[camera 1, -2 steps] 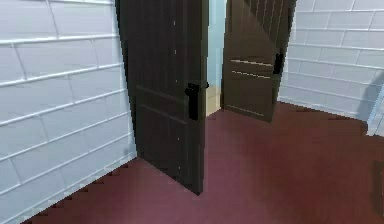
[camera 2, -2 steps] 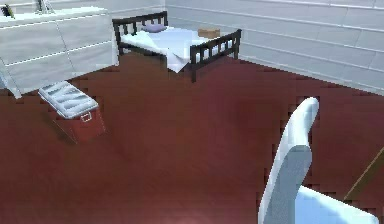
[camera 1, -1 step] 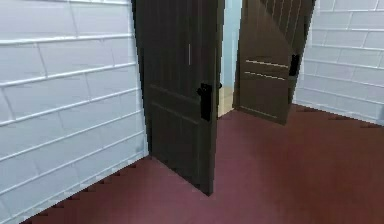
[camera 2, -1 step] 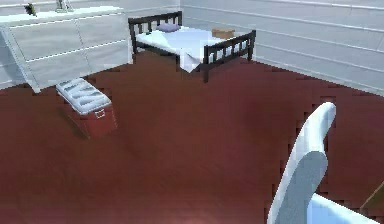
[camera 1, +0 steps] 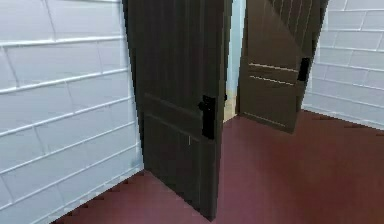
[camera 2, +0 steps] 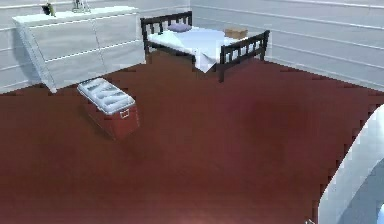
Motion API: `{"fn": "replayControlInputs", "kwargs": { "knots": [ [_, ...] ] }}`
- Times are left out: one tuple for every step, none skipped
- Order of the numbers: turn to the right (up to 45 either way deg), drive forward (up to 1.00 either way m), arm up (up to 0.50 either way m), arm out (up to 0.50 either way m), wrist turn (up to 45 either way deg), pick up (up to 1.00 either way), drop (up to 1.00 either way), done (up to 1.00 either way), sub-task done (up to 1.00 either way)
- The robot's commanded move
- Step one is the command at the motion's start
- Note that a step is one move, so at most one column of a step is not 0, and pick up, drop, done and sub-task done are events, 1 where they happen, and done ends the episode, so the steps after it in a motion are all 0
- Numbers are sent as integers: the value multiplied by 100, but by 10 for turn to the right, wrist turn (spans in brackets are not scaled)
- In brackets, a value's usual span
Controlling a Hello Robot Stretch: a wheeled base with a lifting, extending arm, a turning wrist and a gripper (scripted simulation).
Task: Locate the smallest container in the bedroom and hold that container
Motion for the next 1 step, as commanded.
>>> {"fn": "replayControlInputs", "kwargs": {
  "knots": [
    [-450,0,0,0,0,0,0,0,0]
  ]
}}
